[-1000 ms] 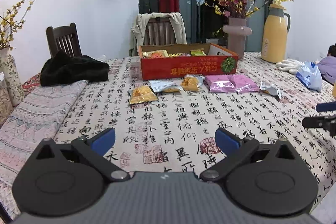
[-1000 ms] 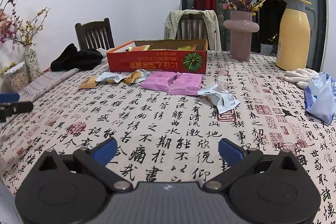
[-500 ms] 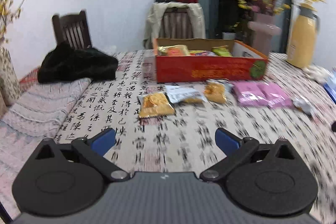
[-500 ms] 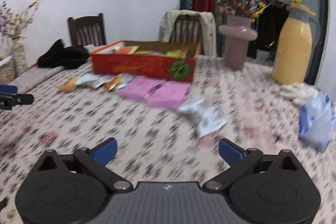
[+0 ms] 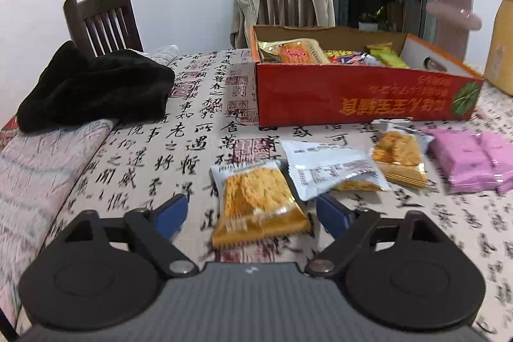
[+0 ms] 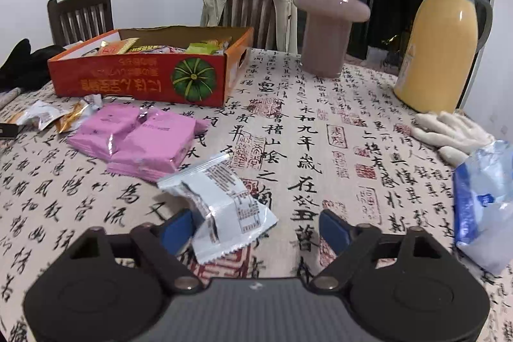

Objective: Organize snacks
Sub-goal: 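Grasp a yellow cracker packet with the left tool while the right tool grasps a white packet, then carry both held packets over the red box with both tools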

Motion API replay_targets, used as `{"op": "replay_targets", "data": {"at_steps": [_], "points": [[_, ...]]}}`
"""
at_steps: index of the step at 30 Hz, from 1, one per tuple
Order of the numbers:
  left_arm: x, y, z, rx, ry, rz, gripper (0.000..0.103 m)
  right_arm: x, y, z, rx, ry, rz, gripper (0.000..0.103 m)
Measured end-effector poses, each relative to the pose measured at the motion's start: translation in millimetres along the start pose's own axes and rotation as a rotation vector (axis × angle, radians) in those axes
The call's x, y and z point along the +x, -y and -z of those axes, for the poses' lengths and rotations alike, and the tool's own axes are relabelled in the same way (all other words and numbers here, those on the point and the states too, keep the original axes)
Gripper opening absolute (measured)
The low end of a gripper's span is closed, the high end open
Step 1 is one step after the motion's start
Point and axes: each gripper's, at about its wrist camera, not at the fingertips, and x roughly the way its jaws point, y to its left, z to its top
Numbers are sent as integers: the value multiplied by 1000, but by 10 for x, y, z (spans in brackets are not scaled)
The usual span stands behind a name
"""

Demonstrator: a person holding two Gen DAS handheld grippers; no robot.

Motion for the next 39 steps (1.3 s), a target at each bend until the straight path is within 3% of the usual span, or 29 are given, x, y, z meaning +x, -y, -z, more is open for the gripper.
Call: {"op": "replay_targets", "data": {"at_steps": [3, 6, 9, 10, 13, 16, 18, 31, 39], "points": [[129, -44, -59, -24, -6, 12, 79, 66, 5, -38, 12, 9, -23, 71], [196, -72, -108, -42, -8, 21, 75, 115, 4, -67, 12, 17, -33, 70], [185, -65, -127, -38, 4, 31, 44, 149, -8, -94, -2, 28, -37, 70], [166, -59, -128, -39, 1, 23, 42, 164, -12, -105, -2, 30, -38, 70], [72, -61, -78, -62, -8, 14, 41, 185, 2, -110, 19, 38, -68, 64], [-116, -93, 16, -96, -11, 27, 40, 152, -16, -88, 25, 49, -75, 47], [-285, -103, 84, -110, -6, 33, 40, 103, -42, -60, 26, 46, -77, 43], [-1261, -53, 354, -125, 76, 52, 40, -740, -232, 527, 86, 65, -104, 39], [-1804, 49, 307, -94, 166, 99, 40, -1479, -208, 717, 81, 151, -72, 39]]}}
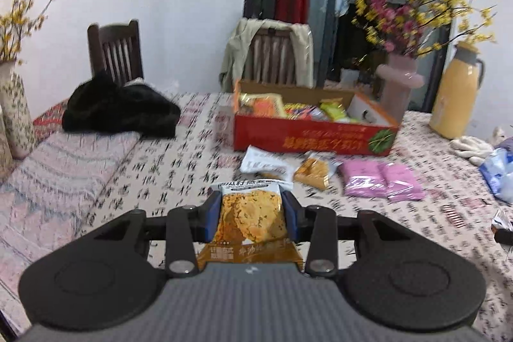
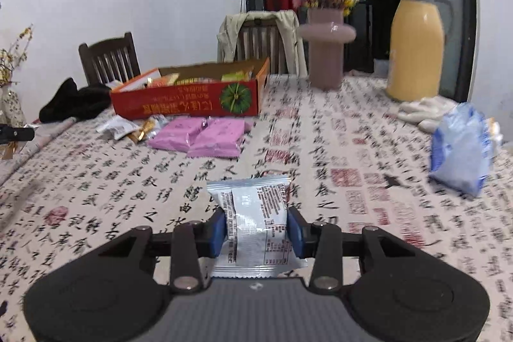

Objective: Organize snacks
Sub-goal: 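Carry both held packets over the red box with both tools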

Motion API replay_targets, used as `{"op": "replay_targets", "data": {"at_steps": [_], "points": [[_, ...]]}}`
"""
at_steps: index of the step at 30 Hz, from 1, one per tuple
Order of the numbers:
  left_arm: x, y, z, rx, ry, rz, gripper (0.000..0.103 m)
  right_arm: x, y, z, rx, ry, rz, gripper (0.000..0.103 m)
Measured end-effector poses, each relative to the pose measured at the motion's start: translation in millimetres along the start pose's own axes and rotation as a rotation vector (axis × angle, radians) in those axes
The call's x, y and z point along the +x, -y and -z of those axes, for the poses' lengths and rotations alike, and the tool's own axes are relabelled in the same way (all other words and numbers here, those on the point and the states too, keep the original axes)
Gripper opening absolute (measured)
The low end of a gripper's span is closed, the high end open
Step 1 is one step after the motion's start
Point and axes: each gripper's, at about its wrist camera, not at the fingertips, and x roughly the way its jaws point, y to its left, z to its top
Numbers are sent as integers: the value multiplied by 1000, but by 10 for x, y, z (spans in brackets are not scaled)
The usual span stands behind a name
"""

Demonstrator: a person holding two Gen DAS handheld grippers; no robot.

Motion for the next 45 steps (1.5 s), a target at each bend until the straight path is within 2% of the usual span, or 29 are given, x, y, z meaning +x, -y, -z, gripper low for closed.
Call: {"op": "replay_targets", "data": {"at_steps": [5, 9, 15, 21, 27, 30, 33, 37, 41, 45], "points": [[-422, 75, -292, 80, 102, 54, 41, -413, -4, -226, -87, 59, 10, 39], [-671, 51, -613, 133, 190, 27, 41, -785, 13, -575, -165, 119, 1, 39], [-804, -36, -1091, 142, 207, 69, 41, -1159, 45, -1261, -247, 165, -13, 39], [-707, 9, -1445, 192, 226, 75, 41, -1117, 9, -1918, -287, 179, -49, 39], [-329, 53, -1896, 174, 198, 147, 41, -640, -164, -2504, -359, 165, -61, 39], [-73, 67, -2161, 160, 190, 156, 41, -354, -270, -2806, -395, 161, -77, 39], [261, 127, -2430, 141, 186, 154, 41, 1, -392, -3066, -422, 151, -103, 39], [869, 251, -2711, 100, 140, 168, 41, 619, -532, -3304, -399, 121, -162, 39], [1588, 428, -2736, 85, 77, 204, 41, 1406, -725, -3353, -396, 70, -191, 39], [2455, 602, -2540, 64, -55, 223, 41, 2329, -846, -3243, -392, -10, -166, 39]]}}
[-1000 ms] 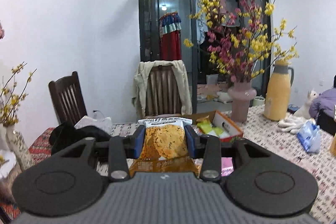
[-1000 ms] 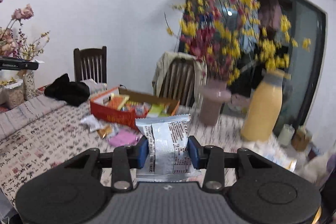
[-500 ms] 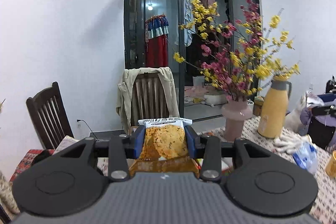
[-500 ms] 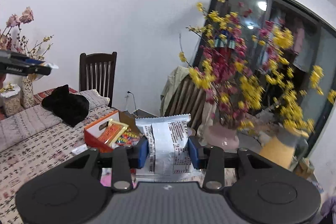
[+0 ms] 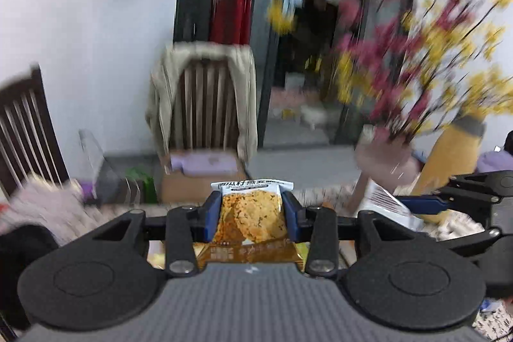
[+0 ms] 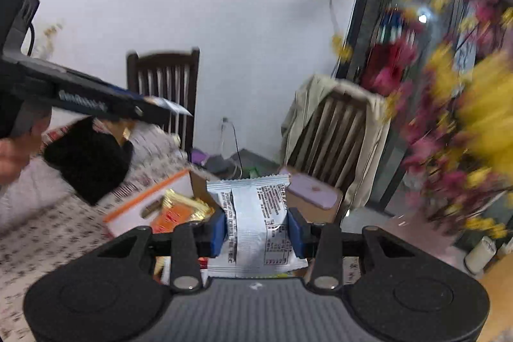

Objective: Organize snacks
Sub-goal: 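Carry both held packets over the red box with both tools, then open both tools to drop the packets into the box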

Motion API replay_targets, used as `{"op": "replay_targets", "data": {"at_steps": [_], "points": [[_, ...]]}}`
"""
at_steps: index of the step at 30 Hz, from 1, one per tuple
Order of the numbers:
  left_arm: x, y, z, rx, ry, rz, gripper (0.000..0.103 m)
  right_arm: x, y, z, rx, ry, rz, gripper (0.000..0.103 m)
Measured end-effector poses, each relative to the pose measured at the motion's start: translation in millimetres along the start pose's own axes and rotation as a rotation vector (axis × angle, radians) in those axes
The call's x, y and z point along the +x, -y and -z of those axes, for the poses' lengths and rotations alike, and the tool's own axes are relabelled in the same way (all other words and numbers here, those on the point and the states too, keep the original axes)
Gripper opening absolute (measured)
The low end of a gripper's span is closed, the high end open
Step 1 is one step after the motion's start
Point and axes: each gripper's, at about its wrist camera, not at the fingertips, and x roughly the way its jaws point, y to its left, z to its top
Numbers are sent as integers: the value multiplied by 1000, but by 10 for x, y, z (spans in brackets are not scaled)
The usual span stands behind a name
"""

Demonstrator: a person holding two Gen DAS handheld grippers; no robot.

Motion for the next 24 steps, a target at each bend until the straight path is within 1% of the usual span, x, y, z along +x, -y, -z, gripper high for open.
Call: {"op": "replay_targets", "data": {"at_steps": [3, 6, 8, 9, 11, 13, 14, 15, 16, 17, 20, 23, 24], "points": [[661, -71, 160, -30, -77, 0, 41, 591, 88, 95, 34, -56, 20, 39], [1152, -186, 237, -78, -131, -14, 41, 1116, 233, 170, 89, -95, 37, 39], [1449, -301, 272, -128, -162, -26, 41, 1431, 349, 216, 142, -118, 34, 39], [1570, -353, 279, -144, -178, -27, 43, 1538, 387, 235, 176, -116, 26, 39], [1734, -470, 329, -208, -191, -50, 50, 1743, 485, 272, 257, -123, -16, 39], [1760, -528, 368, -212, -184, -27, 63, 1883, 519, 332, 299, -123, -67, 41], [1734, -547, 387, -198, -166, -28, 67, 1947, 529, 362, 304, -127, -75, 45], [1691, -567, 400, -185, -146, -43, 73, 1995, 516, 379, 308, -139, -71, 60], [1646, -575, 406, -173, -132, -57, 74, 2039, 511, 398, 306, -146, -66, 67], [1589, -575, 413, -163, -123, -62, 75, 2027, 490, 419, 303, -138, -62, 70], [1401, -648, 417, -144, -118, -72, 77, 1935, 488, 450, 306, -124, -61, 69], [1169, -618, 366, -105, -106, -96, 79, 1778, 519, 469, 326, -116, -50, 69], [1088, -600, 352, -88, -100, -102, 83, 1705, 521, 474, 323, -115, -39, 69]]}}
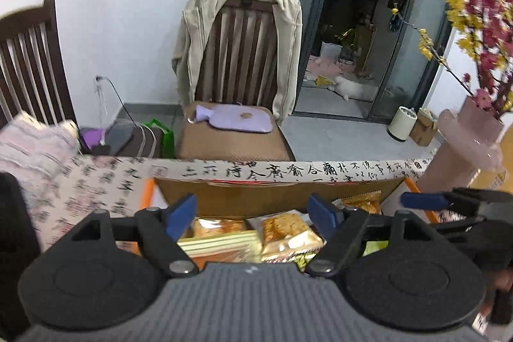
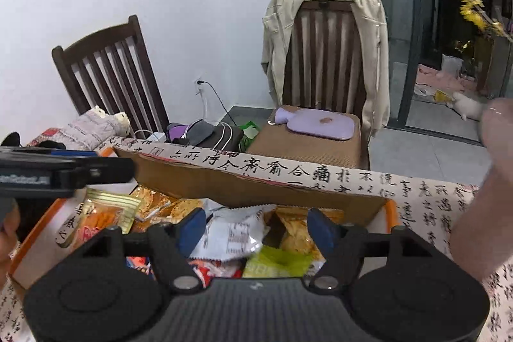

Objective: Organize snacks
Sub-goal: 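Open both tools to drop the packets into the box, then move both tools back from the box to the remaining packets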

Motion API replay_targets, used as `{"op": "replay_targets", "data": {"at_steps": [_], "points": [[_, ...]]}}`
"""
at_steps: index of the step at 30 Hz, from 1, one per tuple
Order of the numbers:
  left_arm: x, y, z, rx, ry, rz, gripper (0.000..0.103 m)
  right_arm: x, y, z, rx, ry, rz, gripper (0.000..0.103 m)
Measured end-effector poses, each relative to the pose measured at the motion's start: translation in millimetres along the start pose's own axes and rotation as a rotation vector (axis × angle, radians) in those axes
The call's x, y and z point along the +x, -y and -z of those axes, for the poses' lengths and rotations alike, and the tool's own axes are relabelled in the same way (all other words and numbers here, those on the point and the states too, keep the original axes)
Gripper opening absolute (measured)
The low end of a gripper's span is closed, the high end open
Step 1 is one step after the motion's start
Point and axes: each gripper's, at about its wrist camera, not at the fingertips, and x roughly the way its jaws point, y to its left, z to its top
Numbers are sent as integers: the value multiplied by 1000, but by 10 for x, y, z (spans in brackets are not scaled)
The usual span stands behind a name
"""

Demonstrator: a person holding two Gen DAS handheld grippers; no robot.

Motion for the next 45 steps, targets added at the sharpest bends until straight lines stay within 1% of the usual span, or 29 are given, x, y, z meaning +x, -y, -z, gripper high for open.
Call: {"op": "replay_targets", "data": {"at_steps": [1, 2, 5, 8, 9, 11, 15, 17, 18, 21, 24, 27, 29, 31, 32, 34, 35, 37, 40, 42, 45], "points": [[-108, 15, 21, 21, 13, -13, 87, -79, -19, 23, -12, 3, 14, 70], [-222, 34, 55, 47, 28, -32, 88, -180, -42, 76, -29, 11, 28, 70], [-591, 101, 209, 141, 78, -36, 94, -500, -106, 295, -78, 34, 49, 71], [-993, 134, 406, 175, 127, -55, 98, -847, -161, 528, -91, 50, 72, 72], [-1131, 118, 489, 169, 147, -56, 101, -975, -188, 605, -96, 57, 69, 72], [-1364, 88, 667, 150, 172, -71, 101, -1230, -245, 768, -97, 65, 58, 72], [-1879, 71, 1122, 170, 217, -100, 101, -1739, -390, 1107, -76, 101, 37, 73], [-2128, 47, 1326, 159, 234, -92, 102, -1987, -482, 1286, -68, 127, 33, 74], [-2251, 41, 1427, 147, 245, -88, 103, -2121, -528, 1388, -58, 144, 28, 77], [-2654, 4, 1748, 110, 284, -104, 103, -2465, -669, 1712, -44, 187, 22, 82], [-2967, 22, 2032, 103, 308, -113, 103, -2735, -825, 2065, -36, 199, 23, 83], [-3272, 39, 2360, 87, 307, -86, 103, -2978, -977, 2402, -44, 194, 24, 85], [-3409, 65, 2571, 84, 295, -71, 103, -3111, -1054, 2600, -56, 185, 29, 88], [-3546, 101, 2800, 77, 290, -62, 103, -3283, -1112, 2820, -53, 186, 46, 88], [-3592, 112, 2899, 72, 287, -47, 103, -3377, -1132, 2922, -35, 190, 48, 90], [-3665, 101, 3085, 74, 269, 8, 103, -3524, -1158, 3088, 11, 207, 45, 91], [-3688, 96, 3152, 65, 265, 13, 103, -3577, -1168, 3160, 33, 217, 45, 91], [-3705, 88, 3250, 50, 255, 8, 103, -3647, -1219, 3285, 39, 218, 48, 95], [-3725, 100, 3322, 38, 235, -17, 103, -3681, -1284, 3392, 28, 201, 74, 95], [-3766, 118, 3325, 40, 247, -21, 103, -3727, -1322, 3430, 25, 213, 85, 95], [-3829, 128, 3332, 55, 264, -23, 103, -3755, -1356, 3429, 27, 224, 69, 95]]}}
